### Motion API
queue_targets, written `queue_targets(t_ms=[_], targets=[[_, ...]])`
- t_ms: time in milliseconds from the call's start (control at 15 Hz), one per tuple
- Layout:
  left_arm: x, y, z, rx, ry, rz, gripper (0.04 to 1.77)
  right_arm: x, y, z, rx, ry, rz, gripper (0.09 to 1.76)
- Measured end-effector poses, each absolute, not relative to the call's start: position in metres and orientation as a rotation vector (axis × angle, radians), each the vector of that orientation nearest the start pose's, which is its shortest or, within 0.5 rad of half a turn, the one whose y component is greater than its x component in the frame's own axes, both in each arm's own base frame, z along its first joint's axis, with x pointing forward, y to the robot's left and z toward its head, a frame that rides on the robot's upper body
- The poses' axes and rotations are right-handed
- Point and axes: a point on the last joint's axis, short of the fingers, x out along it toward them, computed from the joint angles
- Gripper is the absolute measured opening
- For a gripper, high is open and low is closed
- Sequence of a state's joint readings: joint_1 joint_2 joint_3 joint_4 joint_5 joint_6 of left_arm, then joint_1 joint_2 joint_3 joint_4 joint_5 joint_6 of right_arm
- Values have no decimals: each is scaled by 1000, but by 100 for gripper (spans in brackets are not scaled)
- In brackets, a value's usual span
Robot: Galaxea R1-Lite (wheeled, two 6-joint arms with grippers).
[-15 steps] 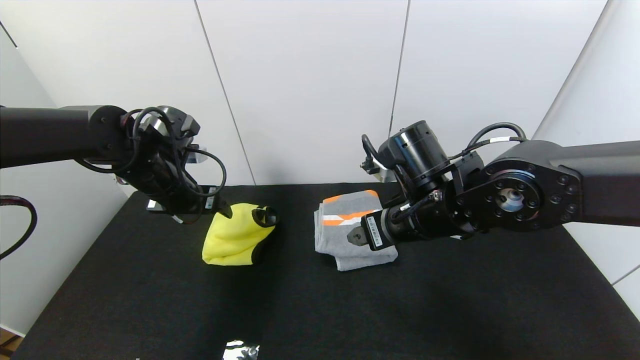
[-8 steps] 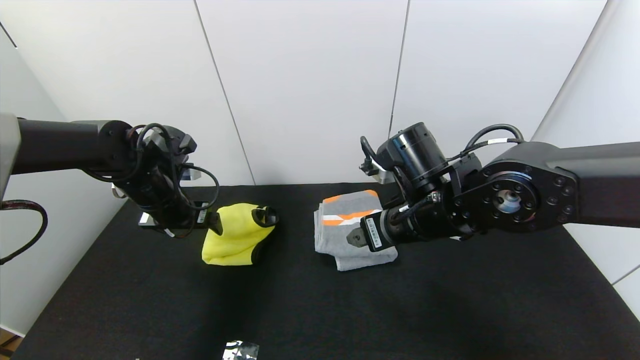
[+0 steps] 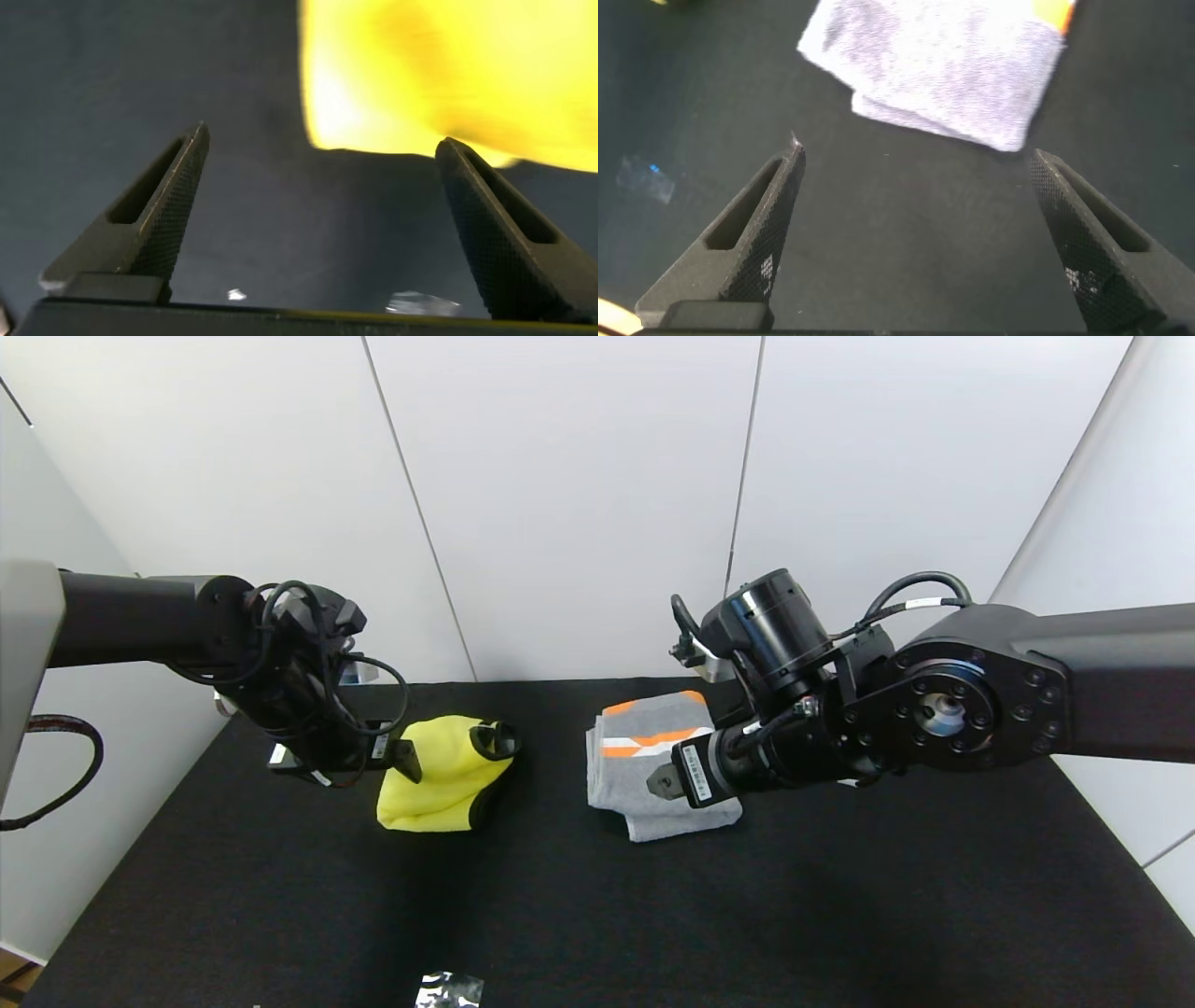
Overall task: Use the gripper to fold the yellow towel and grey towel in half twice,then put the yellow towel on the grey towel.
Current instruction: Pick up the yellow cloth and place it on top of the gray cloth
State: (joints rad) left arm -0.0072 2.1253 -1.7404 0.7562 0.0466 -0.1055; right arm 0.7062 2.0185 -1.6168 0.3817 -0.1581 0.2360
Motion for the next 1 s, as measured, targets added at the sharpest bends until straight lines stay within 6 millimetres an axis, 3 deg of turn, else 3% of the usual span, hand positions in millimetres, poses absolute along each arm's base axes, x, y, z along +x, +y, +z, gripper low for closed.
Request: queue_targets(t_ms=[533,1000], targets=[[392,26,175,-192,1102,29,172,300,254,198,-115,776,433,171],[395,38,168,-285,1109,-54,172,301,255,197,-117,778,432,171]])
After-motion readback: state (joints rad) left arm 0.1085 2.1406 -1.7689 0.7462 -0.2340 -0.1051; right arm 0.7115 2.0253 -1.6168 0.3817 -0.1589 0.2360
